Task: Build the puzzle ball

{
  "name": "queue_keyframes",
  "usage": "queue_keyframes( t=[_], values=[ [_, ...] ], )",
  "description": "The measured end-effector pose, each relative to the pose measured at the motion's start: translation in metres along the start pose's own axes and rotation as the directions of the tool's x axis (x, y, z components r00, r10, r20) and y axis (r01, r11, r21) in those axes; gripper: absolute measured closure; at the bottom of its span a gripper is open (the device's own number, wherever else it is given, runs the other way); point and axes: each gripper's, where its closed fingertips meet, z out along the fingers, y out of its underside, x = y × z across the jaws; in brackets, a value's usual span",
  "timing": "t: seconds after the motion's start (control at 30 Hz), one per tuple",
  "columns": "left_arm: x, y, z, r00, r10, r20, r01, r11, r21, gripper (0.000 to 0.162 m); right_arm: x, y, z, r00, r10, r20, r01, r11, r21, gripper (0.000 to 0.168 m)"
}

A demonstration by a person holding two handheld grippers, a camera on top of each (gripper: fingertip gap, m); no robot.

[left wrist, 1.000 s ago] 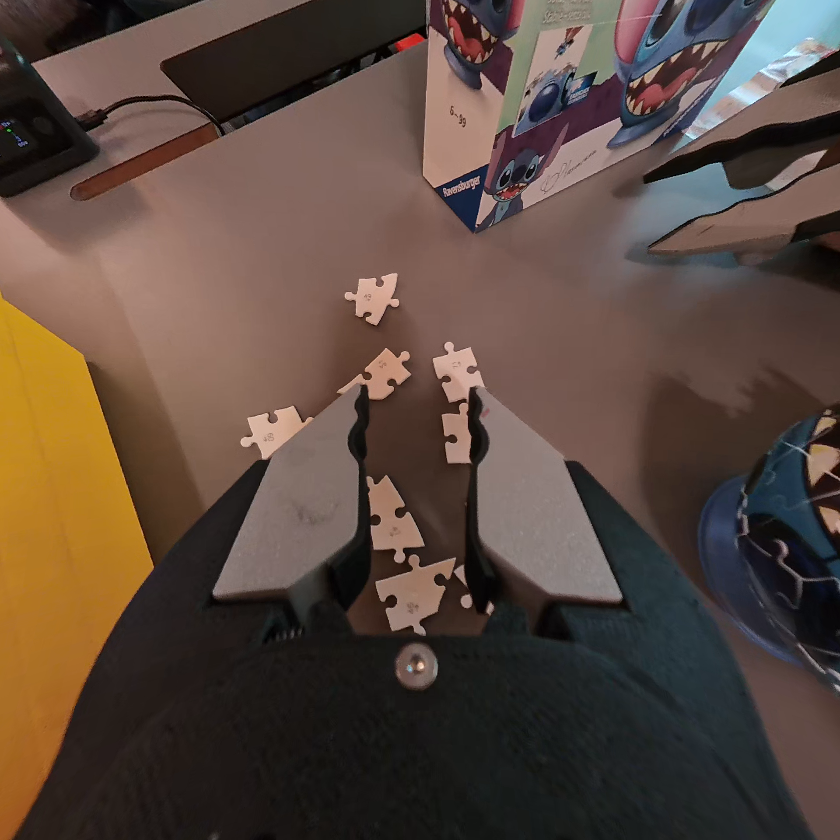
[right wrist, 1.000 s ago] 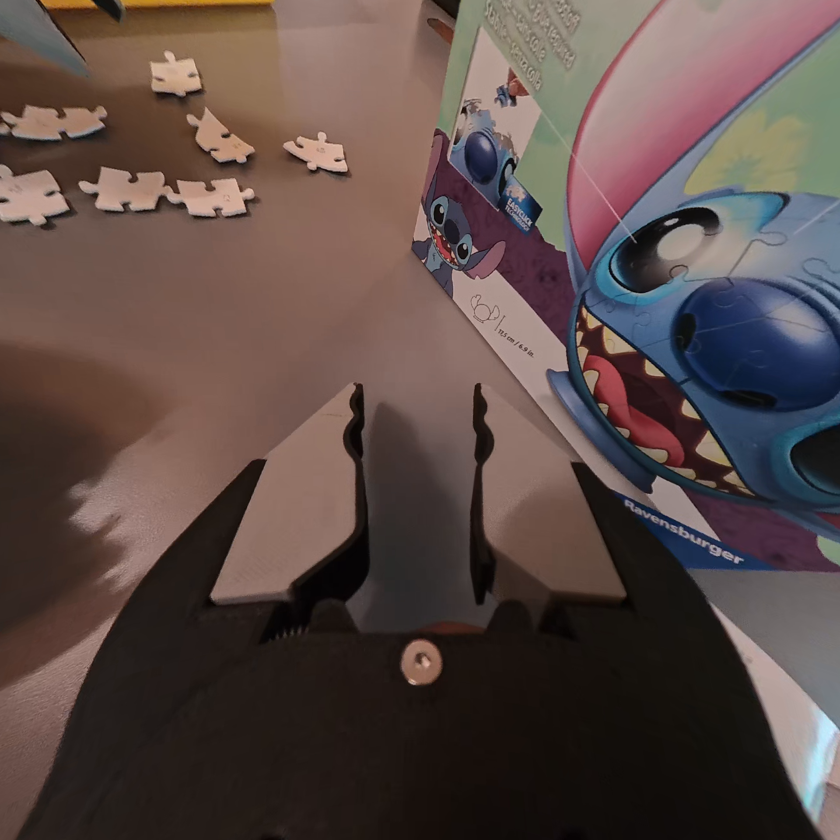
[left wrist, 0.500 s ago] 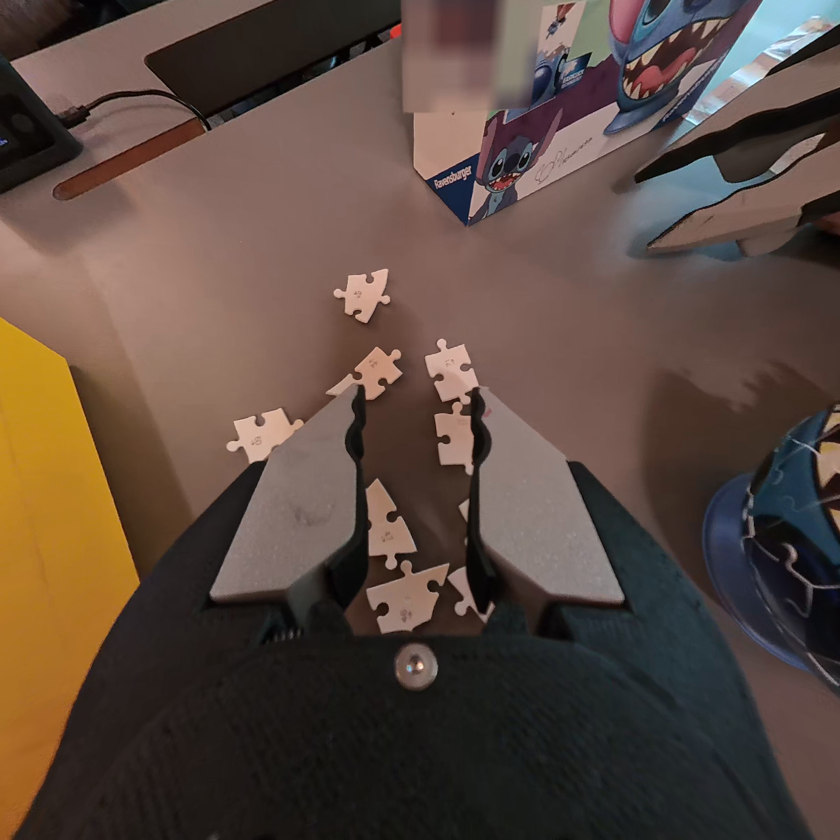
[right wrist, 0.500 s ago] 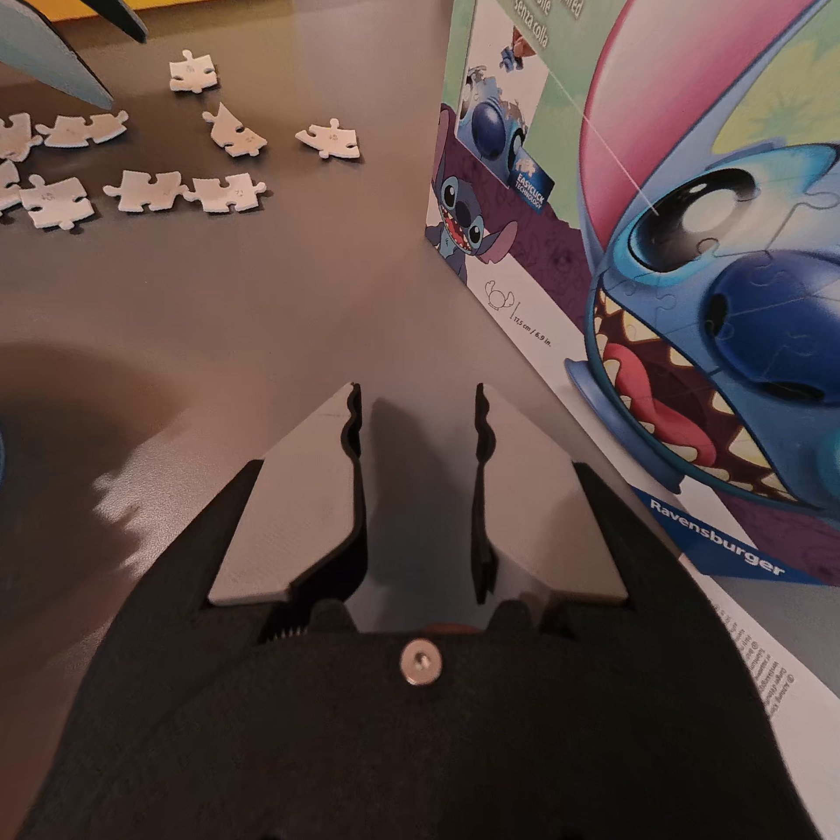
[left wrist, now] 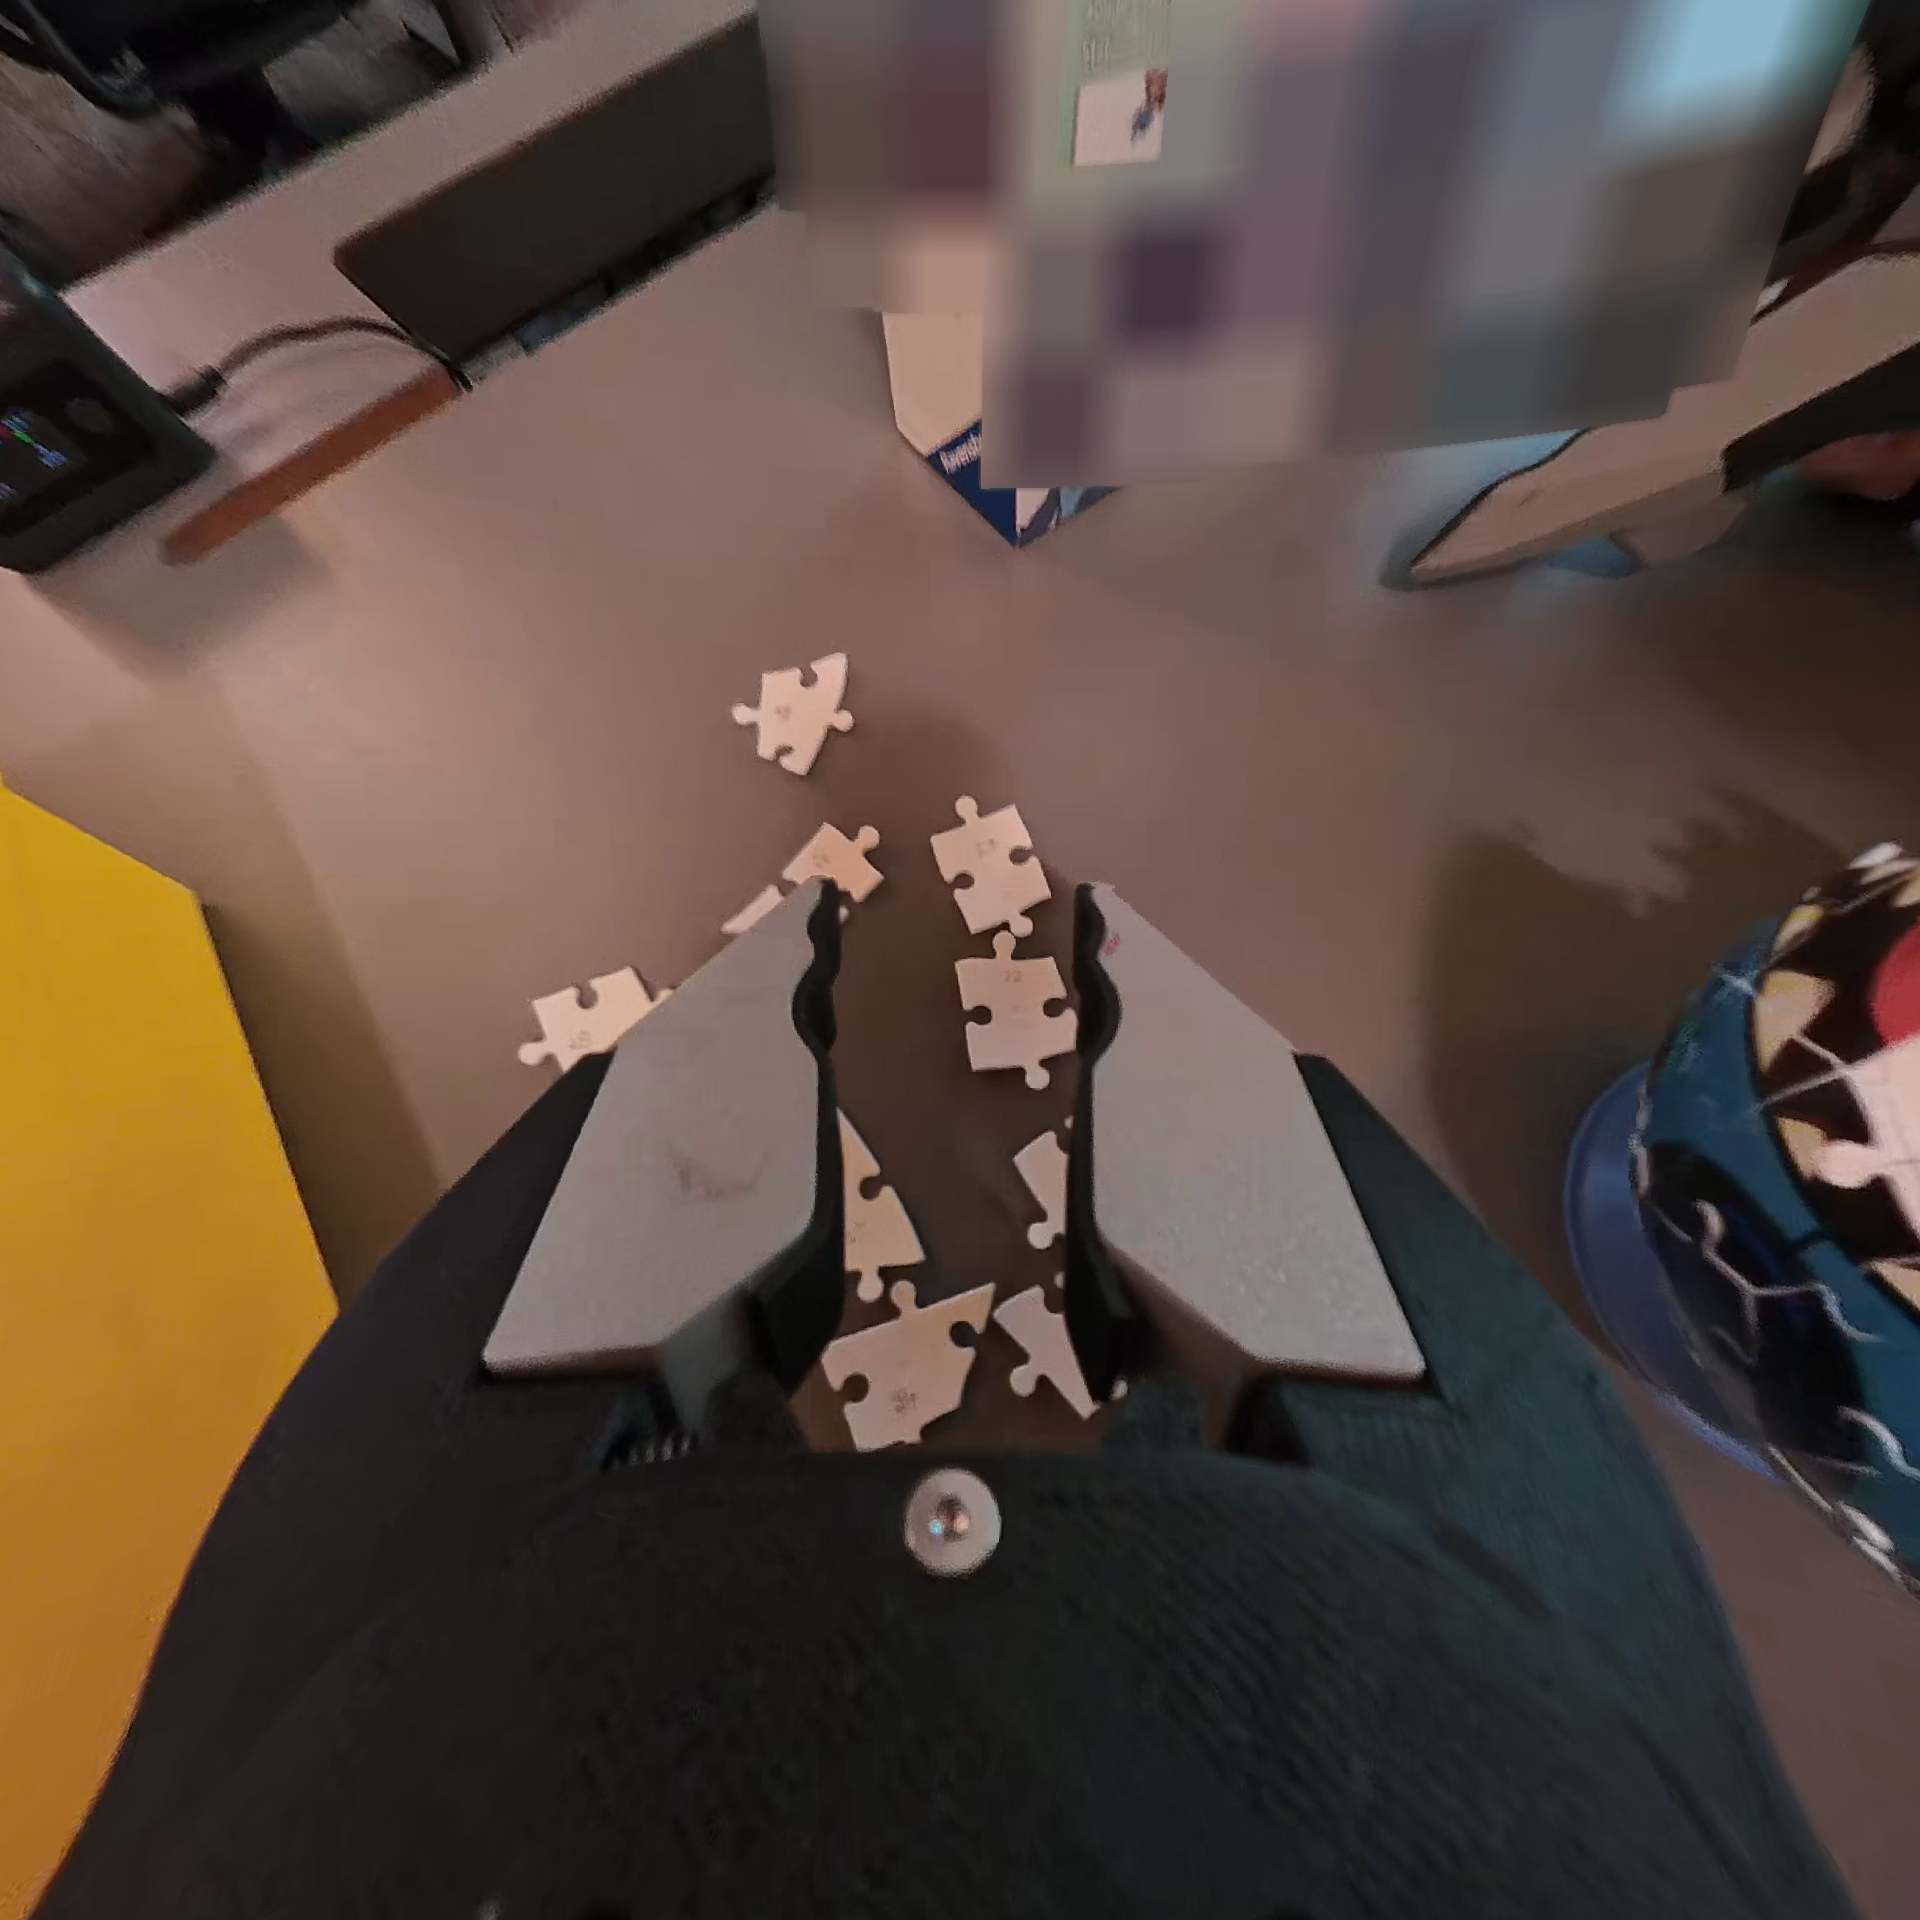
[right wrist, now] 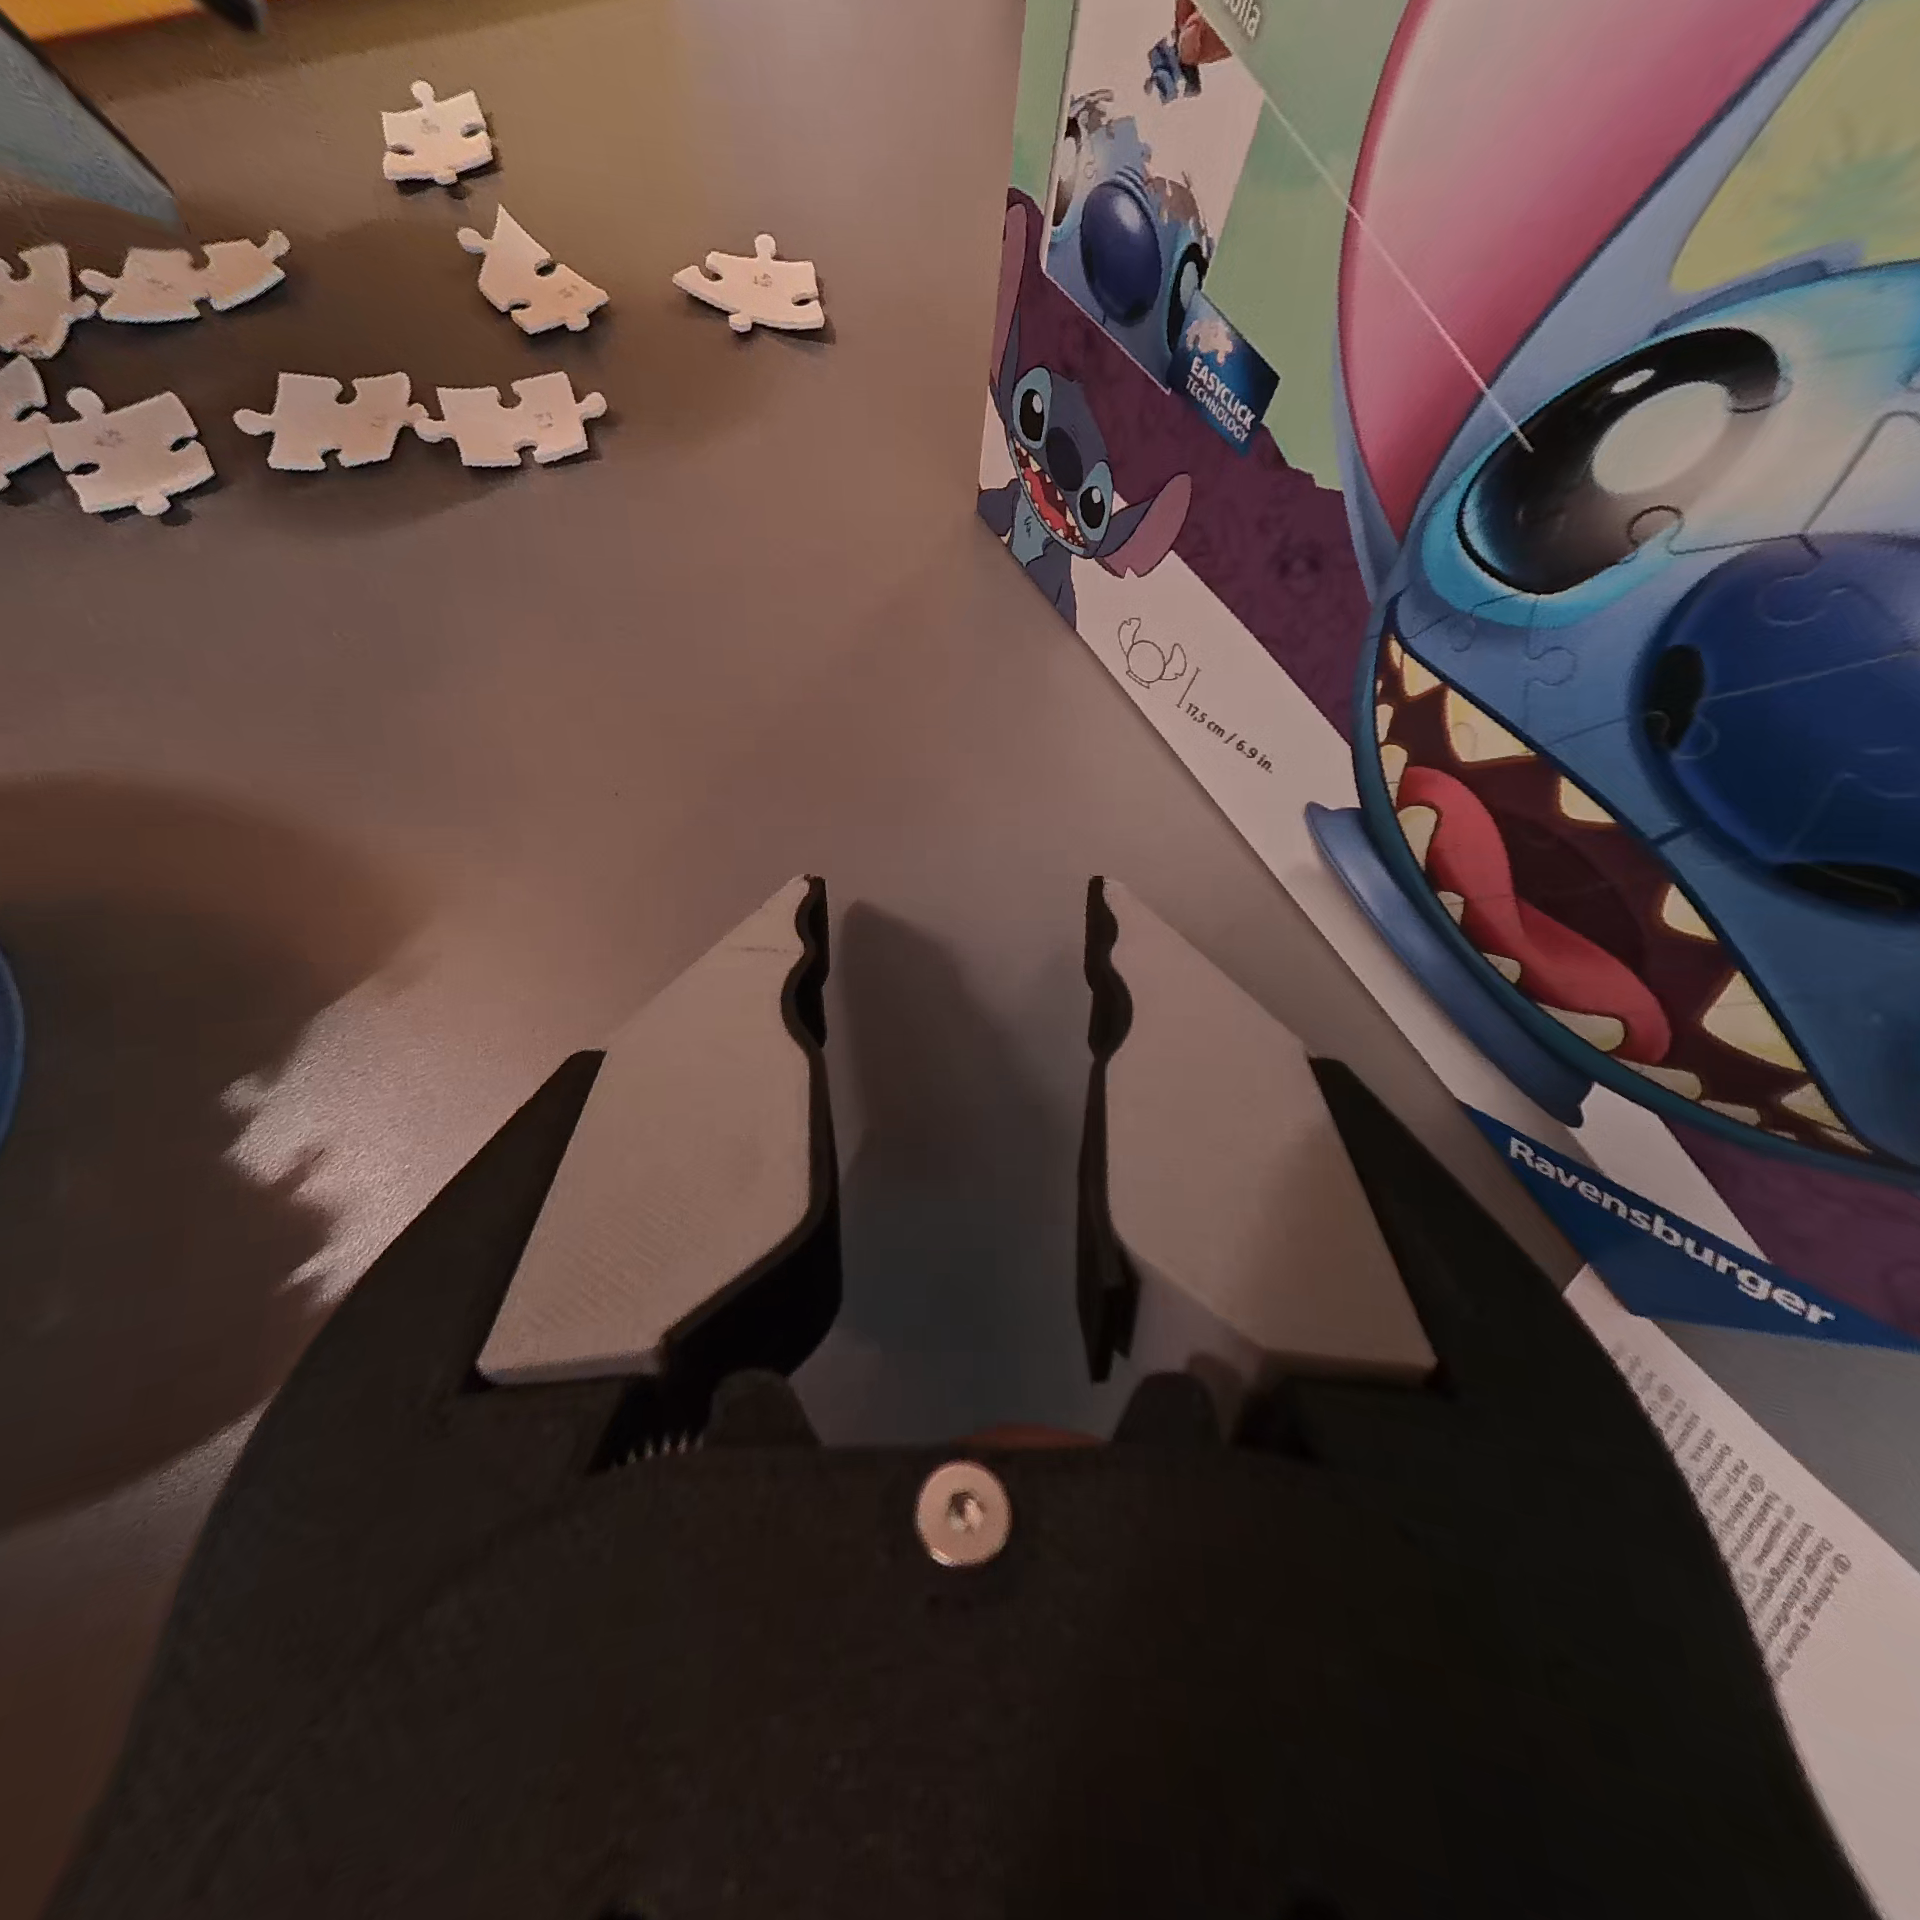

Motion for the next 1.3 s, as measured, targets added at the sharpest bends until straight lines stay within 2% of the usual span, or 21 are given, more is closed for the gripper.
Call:
queue_keyframes(
  t=[0.13, 0.43, 0.57, 0.8, 1.03, 1.3],
  values=[
    [0.002, -0.009, -0.011, 0.997, -0.054, -0.049, 0.056, 0.997, 0.044, 0.116, -0.003, 0.001, 0.003, 1.0, 0.002, 0.025, -0.002, 1.0, -0.016, 0.122],
    [0.018, 0.003, 0.001, 0.998, 0.001, -0.071, -0.003, 1.0, -0.022, 0.116, -0.003, 0.001, 0.002, 1.0, -0.019, 0.008, 0.019, 1.0, -0.013, 0.122],
    [0.016, 0.009, 0.007, 0.999, 0.03, -0.041, -0.031, 0.999, -0.041, 0.118, -0.001, -0.002, -0.001, 1.0, -0.019, -0.008, 0.019, 1.0, 0.018, 0.122],
    [0.006, 0.009, 0.007, 1.0, -0.015, -0.018, 0.014, 0.999, -0.031, 0.119, 0.009, 0.001, -0.007, 0.998, 0.007, -0.068, -0.006, 1.0, 0.026, 0.121],
    [-0.016, 0.001, -0.002, 0.994, -0.107, 0.009, 0.107, 0.994, 0.03, 0.116, 0.016, 0.003, -0.012, 0.996, 0.056, -0.076, -0.053, 0.998, 0.033, 0.121],
    [-0.022, -0.013, -0.021, 0.995, -0.088, 0.037, 0.084, 0.992, 0.096, 0.109, 0.013, 0.009, -0.007, 0.996, 0.006, -0.092, -0.008, 1.0, -0.023, 0.121]
  ],
)
